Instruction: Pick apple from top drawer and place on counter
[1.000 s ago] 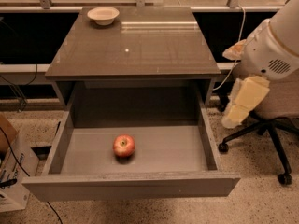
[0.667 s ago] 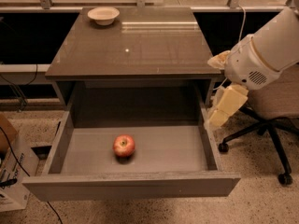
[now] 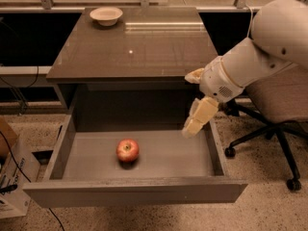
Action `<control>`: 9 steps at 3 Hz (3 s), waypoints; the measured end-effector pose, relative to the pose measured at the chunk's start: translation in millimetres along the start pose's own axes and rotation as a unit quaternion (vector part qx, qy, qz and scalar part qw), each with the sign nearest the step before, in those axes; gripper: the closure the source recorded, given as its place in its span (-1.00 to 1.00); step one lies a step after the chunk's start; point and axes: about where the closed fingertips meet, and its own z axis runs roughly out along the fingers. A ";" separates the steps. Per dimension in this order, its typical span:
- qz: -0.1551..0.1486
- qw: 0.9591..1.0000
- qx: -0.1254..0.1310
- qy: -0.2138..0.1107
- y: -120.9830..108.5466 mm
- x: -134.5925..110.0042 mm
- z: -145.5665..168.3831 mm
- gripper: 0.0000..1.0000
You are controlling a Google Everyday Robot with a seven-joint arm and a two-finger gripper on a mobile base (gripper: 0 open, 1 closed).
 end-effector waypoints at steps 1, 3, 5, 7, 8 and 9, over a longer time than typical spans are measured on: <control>0.002 1.000 -0.005 -0.002 -1.1 2.0 6.3 -1.00; -0.014 0.998 -0.039 -0.047 1.9 -15.1 69.0 -1.00; -0.006 0.994 -0.061 -0.092 2.8 -15.1 159.9 -1.00; 0.014 0.987 -0.119 -0.109 21.0 -15.4 251.8 -1.00; 0.026 0.983 -0.144 -0.112 32.6 -14.6 279.2 -0.96; 0.033 0.981 -0.151 -0.119 38.5 -16.2 284.6 -0.52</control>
Offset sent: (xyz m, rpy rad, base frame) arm 0.0092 0.0374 -0.0319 0.0726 0.0143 0.0536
